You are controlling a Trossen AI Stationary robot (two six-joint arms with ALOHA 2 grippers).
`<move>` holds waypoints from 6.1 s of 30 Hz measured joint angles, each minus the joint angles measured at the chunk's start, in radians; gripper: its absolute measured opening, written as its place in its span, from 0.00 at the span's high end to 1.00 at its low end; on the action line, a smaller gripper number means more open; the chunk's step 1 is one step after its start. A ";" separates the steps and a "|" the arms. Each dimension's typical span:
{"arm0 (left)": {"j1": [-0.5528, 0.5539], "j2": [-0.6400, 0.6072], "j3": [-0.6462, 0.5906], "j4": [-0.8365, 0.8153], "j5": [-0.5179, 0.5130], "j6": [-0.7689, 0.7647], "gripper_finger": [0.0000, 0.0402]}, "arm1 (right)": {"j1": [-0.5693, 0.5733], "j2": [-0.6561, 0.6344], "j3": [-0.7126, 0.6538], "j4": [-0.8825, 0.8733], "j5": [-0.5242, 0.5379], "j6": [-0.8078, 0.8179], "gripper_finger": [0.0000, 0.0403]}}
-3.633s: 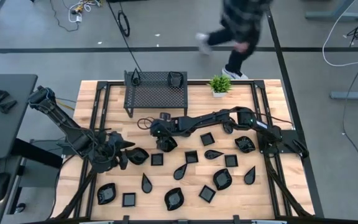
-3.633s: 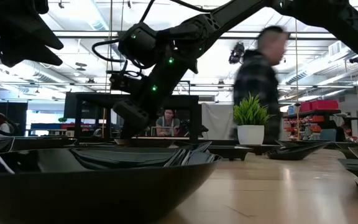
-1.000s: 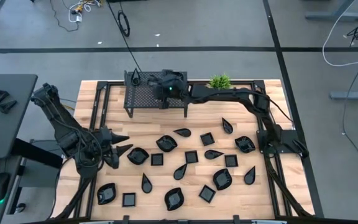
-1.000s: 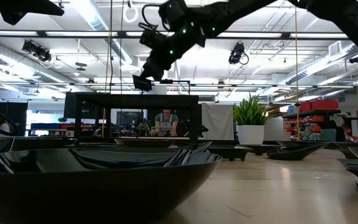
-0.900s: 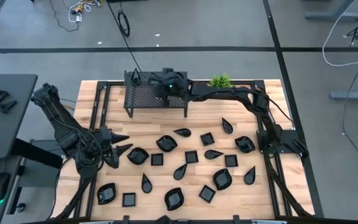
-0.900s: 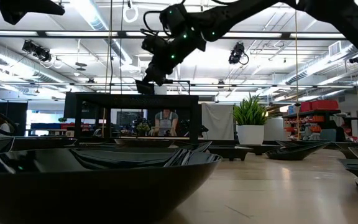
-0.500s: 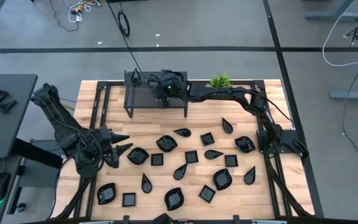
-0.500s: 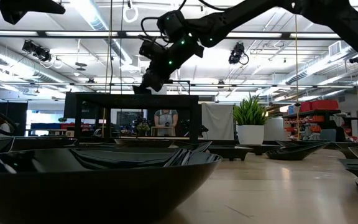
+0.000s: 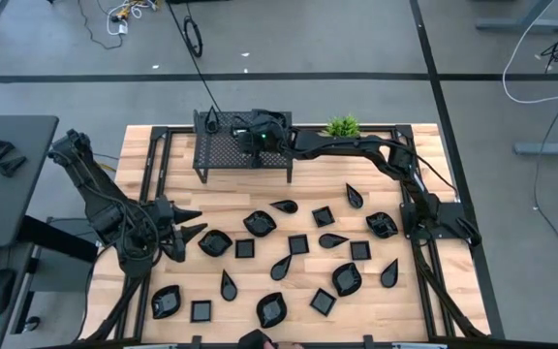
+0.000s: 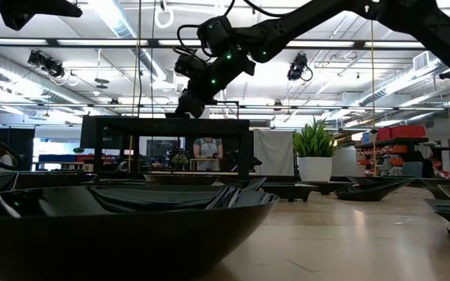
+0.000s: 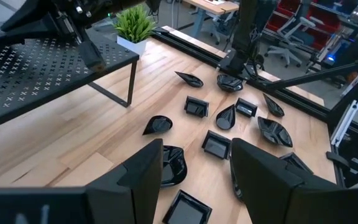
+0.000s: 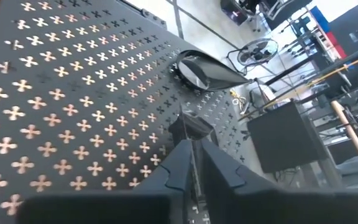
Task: Pick & Place Mini shaped plates
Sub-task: Put the black square plate on the shelf, then stack the black leaf-shaped plate on top of the leaf-shaped plate on the shelf
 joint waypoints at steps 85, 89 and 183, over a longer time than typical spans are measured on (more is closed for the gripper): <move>0.034 0.464 0.211 -0.188 0.648 0.080 0.51 | 0.697 -0.677 -1.049 0.438 0.298 0.973 0.95; 0.029 0.465 0.086 -0.065 0.616 -0.005 0.51 | 0.688 -0.677 -1.057 0.466 0.297 0.969 0.95; 0.489 0.536 0.259 0.634 1.299 1.285 0.98 | 0.671 -0.571 -0.685 0.098 -0.341 0.144 0.68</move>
